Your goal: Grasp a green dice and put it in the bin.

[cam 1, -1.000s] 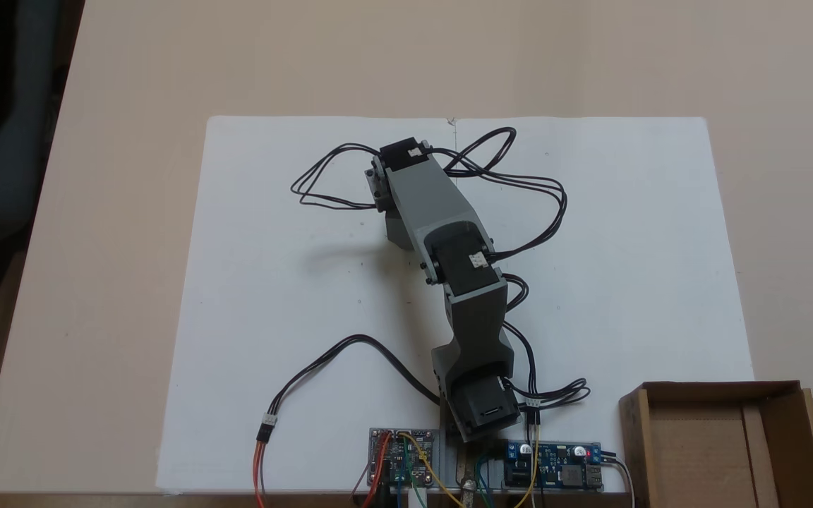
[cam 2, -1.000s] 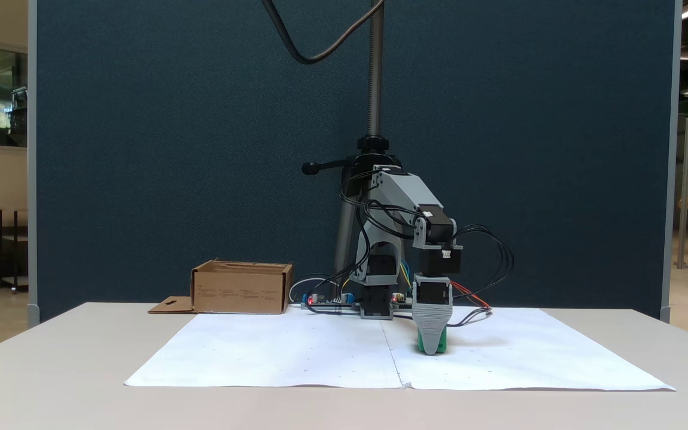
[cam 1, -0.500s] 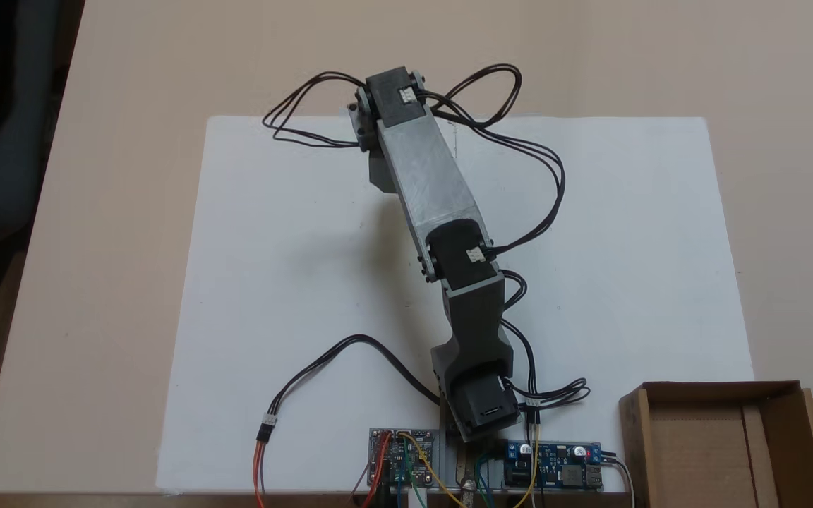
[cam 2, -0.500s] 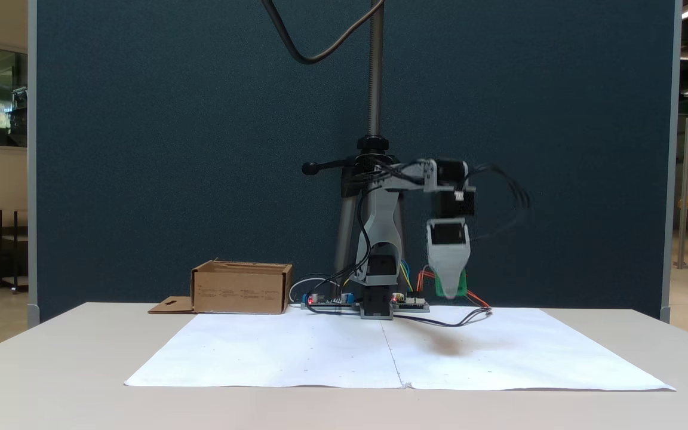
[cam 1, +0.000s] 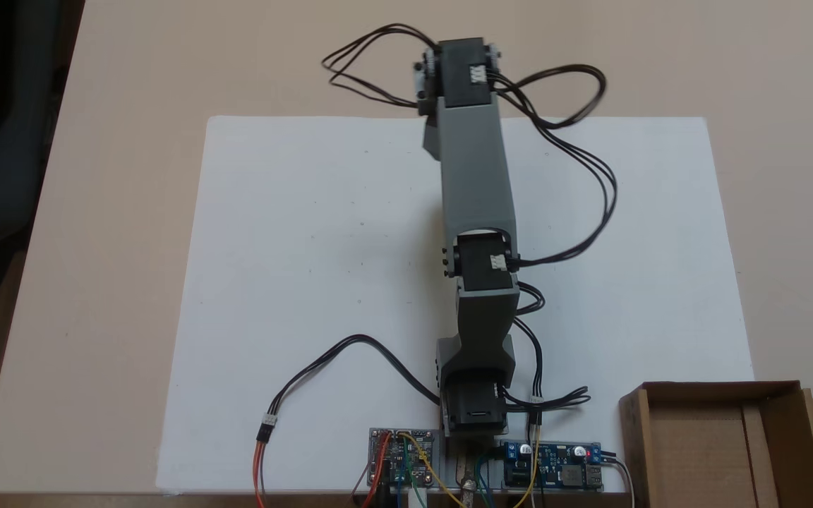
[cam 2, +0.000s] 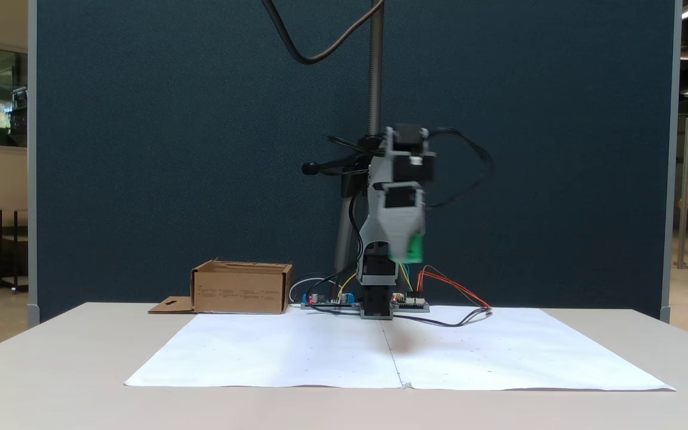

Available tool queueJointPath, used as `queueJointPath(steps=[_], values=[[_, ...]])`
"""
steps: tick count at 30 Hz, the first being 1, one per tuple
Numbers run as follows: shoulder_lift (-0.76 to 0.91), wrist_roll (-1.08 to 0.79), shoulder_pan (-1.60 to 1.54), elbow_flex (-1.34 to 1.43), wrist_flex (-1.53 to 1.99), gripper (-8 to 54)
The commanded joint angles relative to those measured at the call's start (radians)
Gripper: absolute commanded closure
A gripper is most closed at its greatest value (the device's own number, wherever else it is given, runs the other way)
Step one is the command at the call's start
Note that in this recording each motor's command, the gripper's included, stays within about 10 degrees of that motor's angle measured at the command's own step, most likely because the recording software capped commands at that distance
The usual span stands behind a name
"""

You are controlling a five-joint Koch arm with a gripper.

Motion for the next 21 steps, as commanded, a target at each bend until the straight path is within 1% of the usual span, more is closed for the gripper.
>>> queueJointPath(steps=[1,6,10,21], values=[[0.071,-0.126,0.101,-0.018,0.058,33.8],[0.118,-0.252,0.351,-0.017,0.044,33.8],[0.135,-0.311,0.538,-0.017,0.034,33.8],[0.146,-0.597,1.15,-0.017,0.038,33.9]])
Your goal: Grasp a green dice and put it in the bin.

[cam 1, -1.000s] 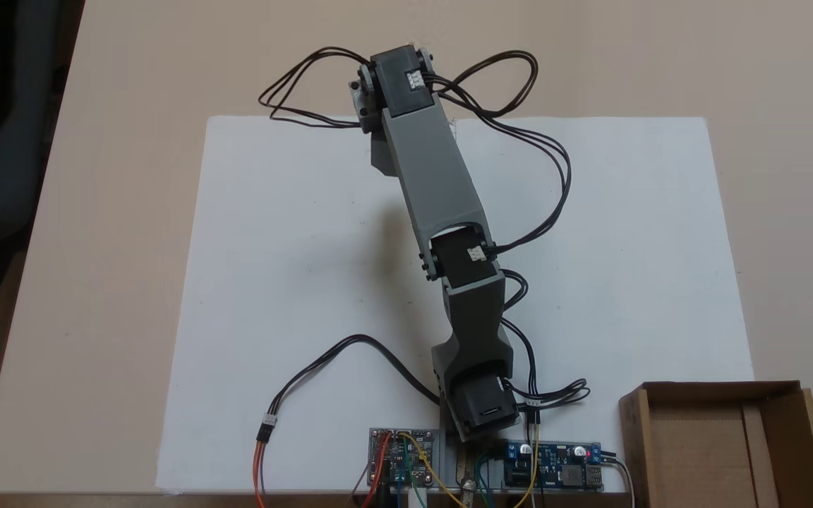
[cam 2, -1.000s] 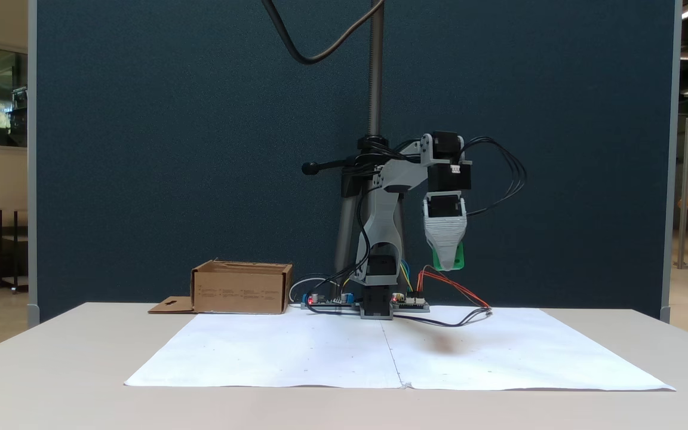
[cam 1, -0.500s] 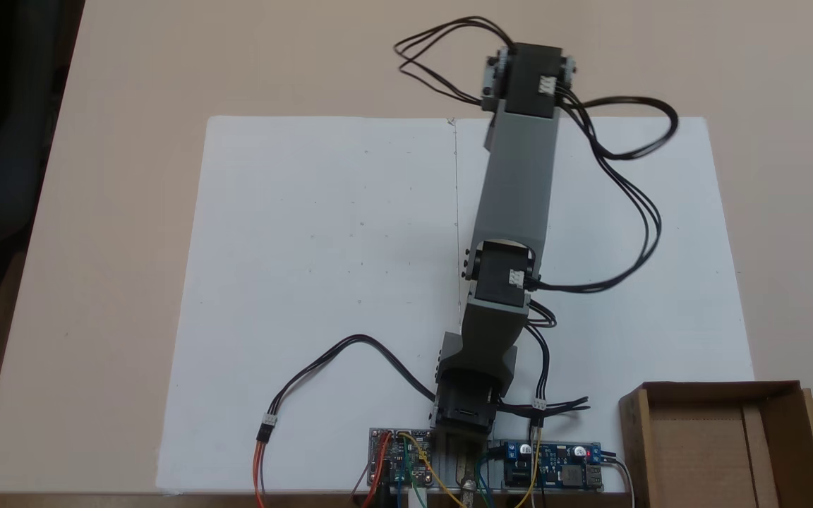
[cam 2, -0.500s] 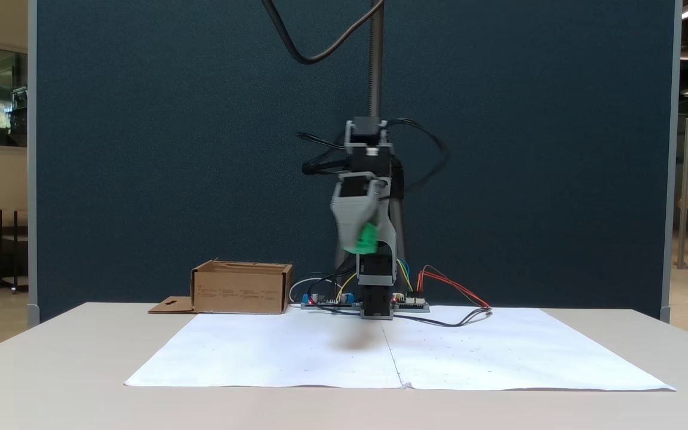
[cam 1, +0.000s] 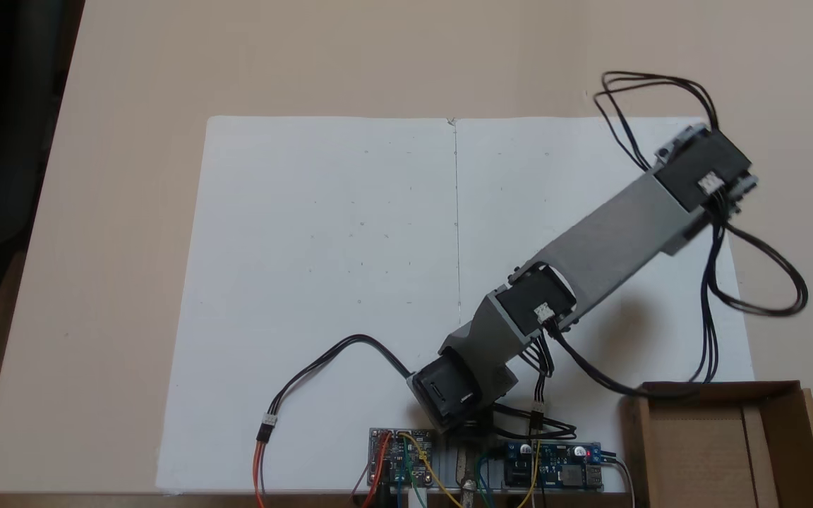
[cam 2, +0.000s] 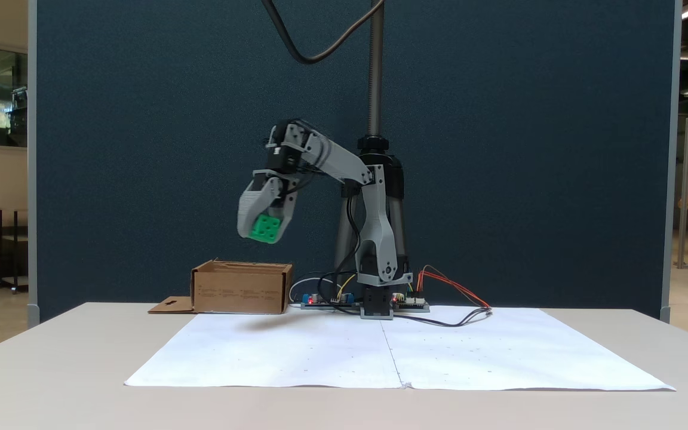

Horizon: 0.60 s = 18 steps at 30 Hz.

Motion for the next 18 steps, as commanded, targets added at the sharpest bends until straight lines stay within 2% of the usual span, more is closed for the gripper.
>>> queueJointPath(steps=[1,12,18], values=[[0.064,-0.133,0.123,-0.021,0.038,33.8],[0.071,-0.321,0.515,-0.021,-0.009,33.8],[0.006,-0.37,0.64,-0.021,-0.106,33.8]])
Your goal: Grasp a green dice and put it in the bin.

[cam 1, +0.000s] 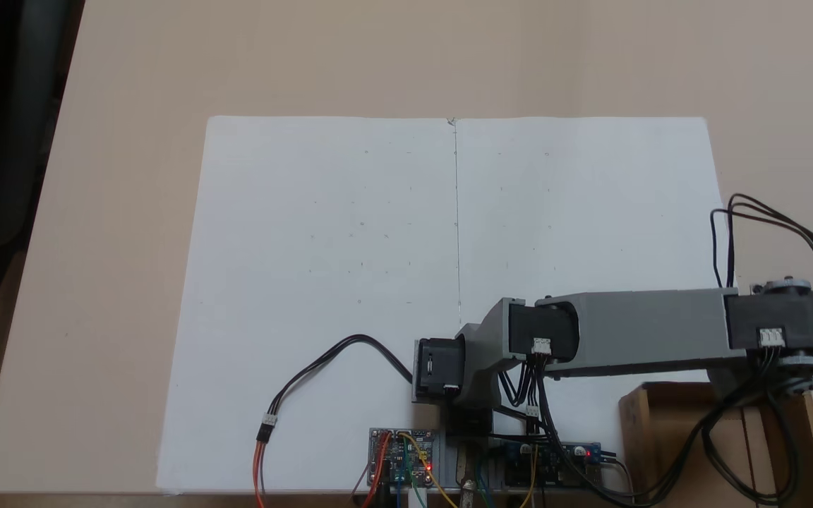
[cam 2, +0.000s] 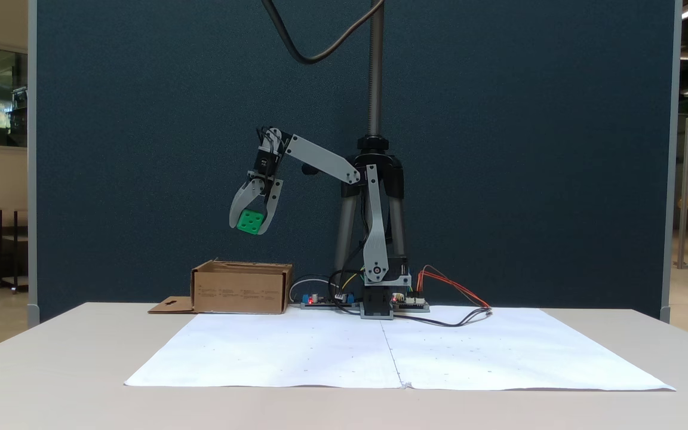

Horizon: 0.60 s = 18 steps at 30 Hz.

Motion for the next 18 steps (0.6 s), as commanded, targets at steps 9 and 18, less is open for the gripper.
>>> queueJointPath(steps=[9,18], values=[[-0.026,-0.17,0.216,0.078,-0.117,33.8],[-0.026,-0.169,0.215,0.268,-0.121,33.8]])
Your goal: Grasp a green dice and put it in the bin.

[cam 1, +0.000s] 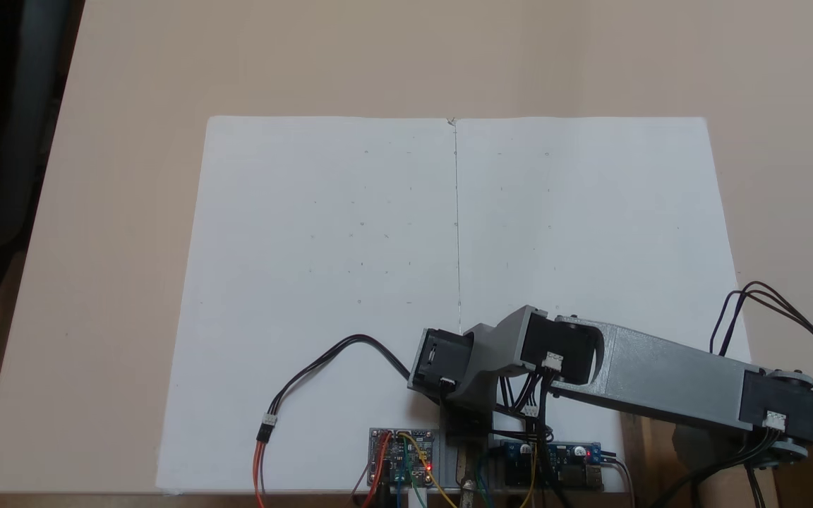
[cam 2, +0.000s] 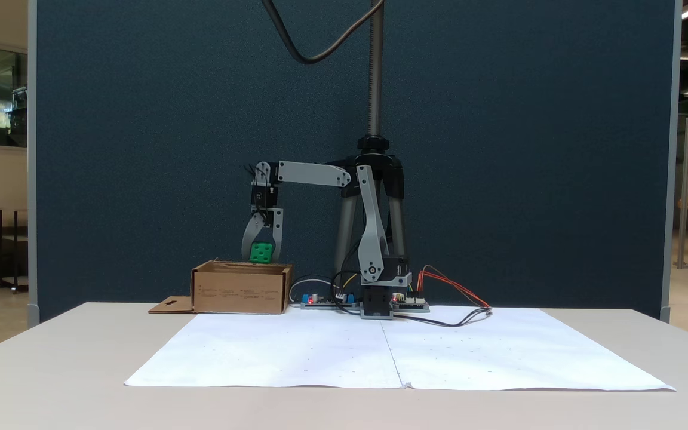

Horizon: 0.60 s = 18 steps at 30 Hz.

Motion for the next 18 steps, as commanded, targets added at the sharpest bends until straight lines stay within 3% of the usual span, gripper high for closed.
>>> queueJointPath(steps=[1,4,13,17,18], values=[[0.023,-0.08,0.0,-0.015,-0.012,33.8],[0.025,-0.044,-0.015,-0.015,-0.021,33.8],[0.025,0.346,-0.029,-0.015,-0.133,33.8],[0.025,0.351,-0.029,-0.014,-0.133,33.8],[0.025,0.35,-0.029,-0.012,-0.133,29.1]])
